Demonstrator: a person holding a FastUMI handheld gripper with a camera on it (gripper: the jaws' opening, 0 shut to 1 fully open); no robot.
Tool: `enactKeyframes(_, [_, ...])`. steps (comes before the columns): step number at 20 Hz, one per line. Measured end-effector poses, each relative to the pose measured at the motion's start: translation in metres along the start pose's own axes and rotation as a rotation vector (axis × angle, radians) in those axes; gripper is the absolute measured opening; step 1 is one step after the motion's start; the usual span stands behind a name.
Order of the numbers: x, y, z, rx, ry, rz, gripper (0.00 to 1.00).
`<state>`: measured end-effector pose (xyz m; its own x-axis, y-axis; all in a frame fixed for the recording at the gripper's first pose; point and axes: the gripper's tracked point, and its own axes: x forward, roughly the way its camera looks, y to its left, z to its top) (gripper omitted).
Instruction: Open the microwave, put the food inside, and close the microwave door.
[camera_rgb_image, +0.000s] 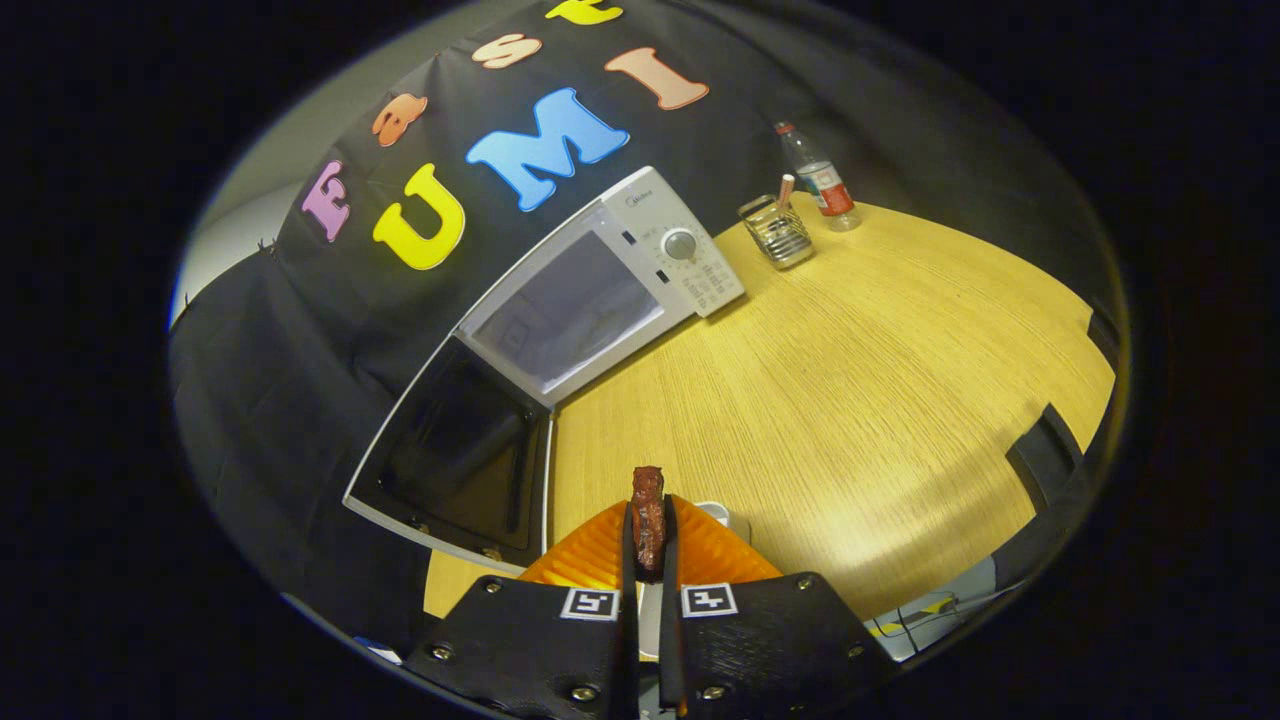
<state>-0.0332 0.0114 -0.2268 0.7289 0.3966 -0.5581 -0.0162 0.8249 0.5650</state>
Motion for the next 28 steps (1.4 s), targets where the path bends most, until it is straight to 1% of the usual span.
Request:
enactKeyframes(5, [0.016, 0.041, 0.044, -0.02, -0.048, 0.07, 0.08])
enactKeyframes(12, [0.06, 0.087, 0.078, -0.042, -0.076, 0.142, 0.08])
enactKeyframes(17, [0.096, 0.102, 0.1, -0.082, -0.122, 0.134, 0.08])
enactKeyframes(24, [0.145, 0.118, 0.11, -0.057, -0.142, 0.149, 0.08])
enactKeyframes(28, [0.17, 0.122, 0.123, -0.066, -0.206, 0.153, 0.08])
